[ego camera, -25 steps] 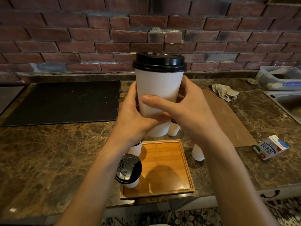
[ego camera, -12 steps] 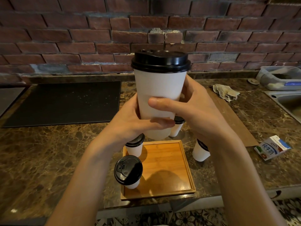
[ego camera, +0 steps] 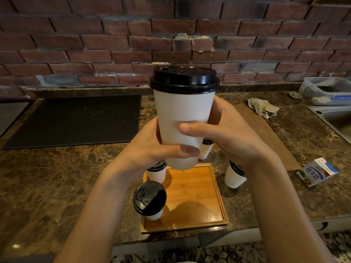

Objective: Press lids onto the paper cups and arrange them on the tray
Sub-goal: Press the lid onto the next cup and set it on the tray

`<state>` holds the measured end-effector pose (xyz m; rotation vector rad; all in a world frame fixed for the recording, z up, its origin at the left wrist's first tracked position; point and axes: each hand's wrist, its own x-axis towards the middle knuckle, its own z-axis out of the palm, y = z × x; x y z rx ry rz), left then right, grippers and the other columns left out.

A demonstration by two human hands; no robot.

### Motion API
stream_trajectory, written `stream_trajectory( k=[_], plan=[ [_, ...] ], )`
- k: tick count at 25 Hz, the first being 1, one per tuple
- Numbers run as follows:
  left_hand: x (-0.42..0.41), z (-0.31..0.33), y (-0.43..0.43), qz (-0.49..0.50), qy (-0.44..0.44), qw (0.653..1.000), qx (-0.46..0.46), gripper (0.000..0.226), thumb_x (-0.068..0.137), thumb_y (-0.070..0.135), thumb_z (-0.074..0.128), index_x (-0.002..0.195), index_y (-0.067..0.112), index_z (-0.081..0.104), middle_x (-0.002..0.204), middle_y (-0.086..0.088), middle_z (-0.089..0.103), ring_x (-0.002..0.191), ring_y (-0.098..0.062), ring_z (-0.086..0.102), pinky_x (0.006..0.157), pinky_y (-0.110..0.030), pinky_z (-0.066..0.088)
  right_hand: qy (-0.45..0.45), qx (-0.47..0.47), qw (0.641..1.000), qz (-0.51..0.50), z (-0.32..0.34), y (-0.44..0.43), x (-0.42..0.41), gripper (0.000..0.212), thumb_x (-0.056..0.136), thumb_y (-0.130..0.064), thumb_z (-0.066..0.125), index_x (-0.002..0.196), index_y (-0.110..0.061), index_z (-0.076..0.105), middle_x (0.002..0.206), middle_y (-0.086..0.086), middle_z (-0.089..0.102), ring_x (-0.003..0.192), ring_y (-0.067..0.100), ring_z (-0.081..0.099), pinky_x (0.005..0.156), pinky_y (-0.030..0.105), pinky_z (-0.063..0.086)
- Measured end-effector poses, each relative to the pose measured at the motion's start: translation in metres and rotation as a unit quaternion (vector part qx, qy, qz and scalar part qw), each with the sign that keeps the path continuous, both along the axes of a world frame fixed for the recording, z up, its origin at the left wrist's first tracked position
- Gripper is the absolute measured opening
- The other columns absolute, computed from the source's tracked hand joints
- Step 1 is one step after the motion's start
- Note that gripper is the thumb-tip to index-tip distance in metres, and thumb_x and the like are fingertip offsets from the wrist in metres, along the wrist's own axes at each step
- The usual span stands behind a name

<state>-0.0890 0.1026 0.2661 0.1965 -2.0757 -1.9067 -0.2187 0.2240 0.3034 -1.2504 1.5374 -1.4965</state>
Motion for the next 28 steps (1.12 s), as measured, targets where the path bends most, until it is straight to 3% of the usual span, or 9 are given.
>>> stream_trajectory(
  k=[6, 12, 15, 18, 23, 28],
  plan=[
    [0.000, 0.002, 0.001, 0.043, 0.012, 0.999, -0.005, 0.074, 0.058, 0.030, 0.079, 0.126, 0.023, 0.051, 0.113, 0.004, 0.065, 0.107, -0.015, 0.063, 0.082, -0.027, 0.054, 0.028, -0.010, 0.999, -0.030, 0.006, 0.000, 0.004, 0.061, 0.067, -0.028, 0.079, 0.123, -0.028, 0.055, 0.114, -0.008, 0.068, 0.107, 0.007, 0.065, 0.086, 0.028, 0.057],
    [-0.003, 0.000, 0.004, 0.104, 0.010, 0.994, -0.034, 0.075, 0.053, 0.035, 0.084, 0.121, 0.032, 0.051, 0.107, 0.015, 0.066, 0.102, -0.004, 0.063, 0.075, -0.014, 0.052, 0.052, 0.001, 0.996, -0.079, 0.006, -0.002, 0.012, 0.071, 0.066, -0.039, 0.081, 0.130, -0.024, 0.053, 0.115, -0.010, 0.065, 0.105, 0.003, 0.063, 0.083, 0.022, 0.057],
    [-0.007, -0.002, 0.007, 0.155, 0.010, 0.987, -0.048, 0.074, 0.052, 0.033, 0.087, 0.114, 0.037, 0.049, 0.100, 0.023, 0.066, 0.096, 0.005, 0.062, 0.067, -0.006, 0.050, 0.060, 0.009, 0.989, -0.135, 0.002, -0.006, 0.018, 0.069, 0.070, -0.038, 0.083, 0.130, -0.026, 0.052, 0.115, -0.011, 0.063, 0.104, 0.005, 0.062, 0.082, 0.030, 0.059],
    [-0.010, -0.005, 0.009, 0.174, 0.012, 0.983, -0.064, 0.062, 0.060, 0.015, 0.084, 0.105, 0.039, 0.048, 0.090, 0.035, 0.063, 0.089, 0.014, 0.060, 0.060, -0.002, 0.046, 0.051, 0.013, 0.984, -0.168, -0.003, -0.010, 0.023, 0.069, 0.069, -0.039, 0.084, 0.129, -0.023, 0.052, 0.115, -0.008, 0.064, 0.102, 0.007, 0.063, 0.082, 0.033, 0.060],
    [-0.007, -0.001, 0.010, 0.157, 0.014, 0.986, -0.063, 0.070, 0.055, 0.037, 0.086, 0.113, 0.039, 0.048, 0.100, 0.027, 0.064, 0.097, 0.006, 0.062, 0.065, -0.005, 0.049, 0.046, 0.002, 0.988, -0.145, 0.001, -0.006, 0.018, 0.066, 0.072, -0.034, 0.083, 0.129, -0.024, 0.052, 0.115, -0.009, 0.063, 0.104, 0.006, 0.063, 0.083, 0.031, 0.059],
    [-0.003, 0.005, 0.007, 0.123, 0.020, 0.990, -0.068, 0.065, 0.056, 0.040, 0.084, 0.112, 0.041, 0.050, 0.103, 0.027, 0.064, 0.098, 0.005, 0.061, 0.068, -0.005, 0.048, 0.033, -0.026, 0.993, -0.113, 0.003, -0.004, 0.013, 0.064, 0.071, -0.032, 0.084, 0.127, -0.026, 0.053, 0.112, -0.012, 0.065, 0.102, 0.003, 0.064, 0.079, 0.021, 0.058]
  ],
)
